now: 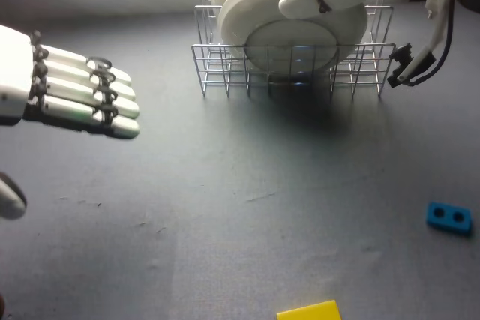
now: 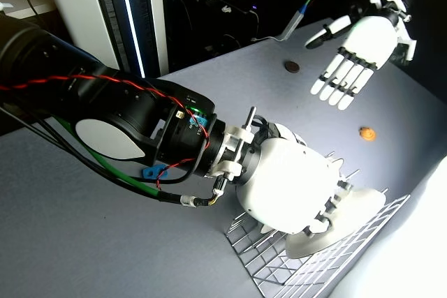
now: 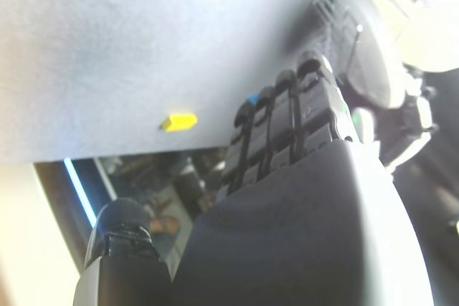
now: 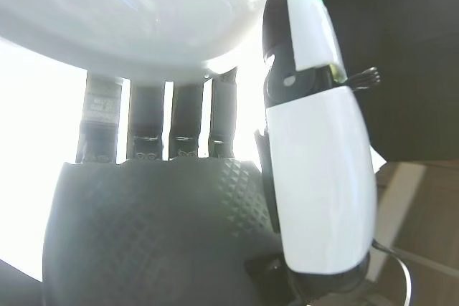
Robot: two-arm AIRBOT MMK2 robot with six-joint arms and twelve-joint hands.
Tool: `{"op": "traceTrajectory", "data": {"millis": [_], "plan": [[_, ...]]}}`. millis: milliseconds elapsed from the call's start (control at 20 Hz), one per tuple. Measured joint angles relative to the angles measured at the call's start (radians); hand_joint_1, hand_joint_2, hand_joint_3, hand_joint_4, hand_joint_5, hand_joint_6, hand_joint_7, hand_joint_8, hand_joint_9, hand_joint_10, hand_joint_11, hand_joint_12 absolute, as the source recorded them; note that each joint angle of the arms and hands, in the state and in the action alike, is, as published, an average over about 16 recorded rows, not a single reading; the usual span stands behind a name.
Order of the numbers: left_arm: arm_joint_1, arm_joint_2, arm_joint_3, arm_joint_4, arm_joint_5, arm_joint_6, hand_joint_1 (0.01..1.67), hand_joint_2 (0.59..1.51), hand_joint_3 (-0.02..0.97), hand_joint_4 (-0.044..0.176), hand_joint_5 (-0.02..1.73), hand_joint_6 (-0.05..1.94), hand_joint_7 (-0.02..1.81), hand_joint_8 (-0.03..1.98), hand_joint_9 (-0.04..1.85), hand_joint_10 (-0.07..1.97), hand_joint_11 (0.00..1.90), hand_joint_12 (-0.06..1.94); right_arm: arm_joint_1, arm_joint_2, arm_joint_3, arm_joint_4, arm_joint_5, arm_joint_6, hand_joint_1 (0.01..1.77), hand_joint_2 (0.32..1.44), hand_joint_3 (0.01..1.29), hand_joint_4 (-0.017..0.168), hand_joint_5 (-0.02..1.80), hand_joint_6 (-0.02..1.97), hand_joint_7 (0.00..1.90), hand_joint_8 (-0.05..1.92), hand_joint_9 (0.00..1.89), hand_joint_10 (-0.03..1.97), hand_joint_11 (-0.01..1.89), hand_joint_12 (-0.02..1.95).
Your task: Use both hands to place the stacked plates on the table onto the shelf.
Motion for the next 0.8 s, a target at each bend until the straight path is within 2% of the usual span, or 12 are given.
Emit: {"op": "traceTrajectory", "data": {"millis": [350,600,700,800], "plan": [[-0.015,0.028,-0.082,0.036,-0.009,0.018,0.01,1.092,0.021,0.003,0.02,0.00,0.02,-0.01,0.01,0.01,0.02,0.01,0.049,0.052,-0.076,-0.049,0.036,-0.047,1.12,1.05,0.01,-0.004,0.82,0.07,0.90,0.00,0.85,0.18,0.44,1.28],[-0.027,0.042,-0.113,0.054,-0.006,0.027,0.01,1.102,0.021,0.002,0.06,0.00,0.07,-0.01,0.05,0.01,0.04,0.03,0.075,0.090,-0.137,-0.082,0.065,-0.117,1.09,1.06,0.01,-0.004,0.84,0.06,0.92,-0.01,0.87,0.19,0.44,1.30],[-0.031,0.044,-0.116,0.055,-0.005,0.026,0.02,1.119,0.021,0.002,0.13,0.01,0.16,0.00,0.12,0.03,0.08,0.07,0.080,0.107,-0.162,-0.090,0.076,-0.152,1.03,1.08,0.01,-0.004,0.86,0.07,0.94,0.00,0.87,0.24,0.44,1.33],[-0.034,0.045,-0.116,0.054,-0.004,0.022,0.05,1.142,0.021,0.002,0.23,0.09,0.27,0.09,0.22,0.14,0.14,0.24,0.079,0.128,-0.191,-0.094,0.084,-0.193,0.93,1.10,0.01,-0.004,0.87,0.17,0.96,0.10,0.87,0.41,0.47,1.39]]}}
